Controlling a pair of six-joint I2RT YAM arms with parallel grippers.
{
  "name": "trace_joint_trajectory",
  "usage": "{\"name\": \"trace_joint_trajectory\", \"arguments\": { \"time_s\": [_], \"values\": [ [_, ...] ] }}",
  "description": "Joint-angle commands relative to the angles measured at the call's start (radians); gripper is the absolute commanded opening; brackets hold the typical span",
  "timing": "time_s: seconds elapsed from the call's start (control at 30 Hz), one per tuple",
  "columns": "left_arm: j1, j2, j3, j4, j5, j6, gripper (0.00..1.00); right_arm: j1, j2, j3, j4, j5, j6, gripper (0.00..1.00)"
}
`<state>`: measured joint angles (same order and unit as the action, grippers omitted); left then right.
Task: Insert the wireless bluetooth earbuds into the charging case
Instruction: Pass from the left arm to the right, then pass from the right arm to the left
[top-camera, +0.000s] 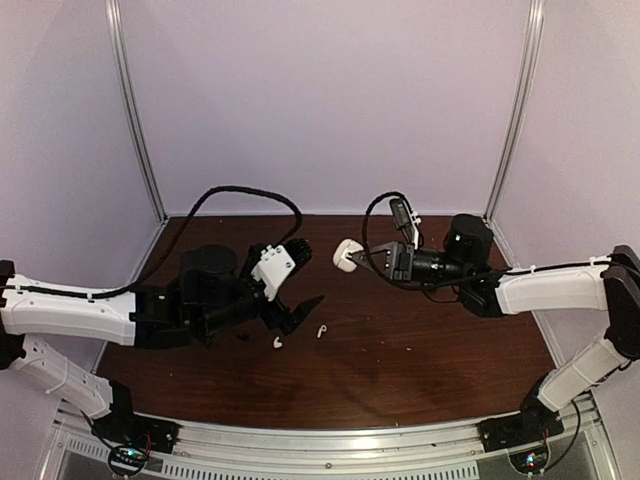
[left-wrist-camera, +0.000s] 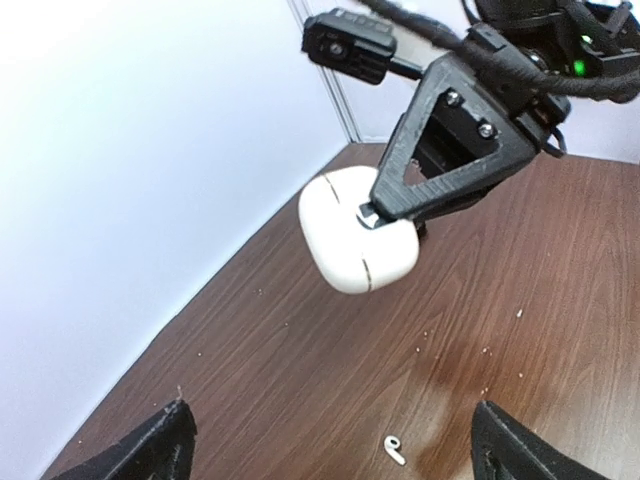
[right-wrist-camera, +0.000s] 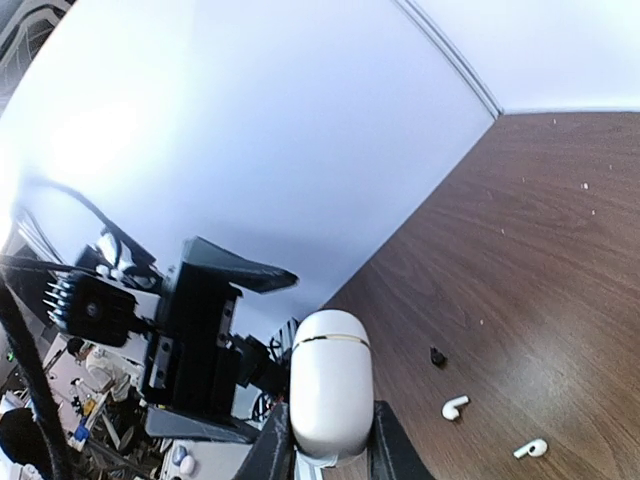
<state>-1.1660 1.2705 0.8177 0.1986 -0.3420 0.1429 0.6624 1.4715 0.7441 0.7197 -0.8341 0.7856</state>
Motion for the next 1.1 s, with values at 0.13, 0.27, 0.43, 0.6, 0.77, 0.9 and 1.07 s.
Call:
{"name": "trace_joint_trajectory", "arguments": {
  "time_s": [0.13, 0.27, 0.43, 0.6, 0.77, 0.9, 1.07],
  "values": [
    [0.0, 0.15, 0.105, 0.15, -0.058, -0.082, 0.96, 0.078, -0.128, -0.049, 0.131, 0.304, 0.036, 0.1],
    [0.0, 0.177, 0.122, 0.195, -0.08, -0.07, 0.91, 0.106, -0.156, -0.061, 0.105, 0.361, 0.023, 0.11],
    [-0.001, 0.208, 0.158, 0.219, -0.057, -0.042, 0.86, 0.135, -0.153, -0.067, 0.083, 0.4, 0.013, 0.11],
    [-0.004, 0.221, 0.169, 0.241, -0.041, -0.027, 0.83, 0.159, -0.128, -0.061, 0.074, 0.411, 0.006, 0.11],
    [-0.004, 0.224, 0.174, 0.247, -0.025, -0.022, 0.79, 0.183, -0.119, -0.057, 0.049, 0.428, -0.015, 0.11],
    [-0.004, 0.23, 0.182, 0.253, -0.02, -0.032, 0.75, 0.198, -0.112, -0.058, 0.04, 0.436, -0.027, 0.11],
    [-0.006, 0.255, 0.195, 0.264, -0.013, -0.039, 0.74, 0.215, -0.101, -0.058, 0.04, 0.448, -0.028, 0.11]
  ]
}}
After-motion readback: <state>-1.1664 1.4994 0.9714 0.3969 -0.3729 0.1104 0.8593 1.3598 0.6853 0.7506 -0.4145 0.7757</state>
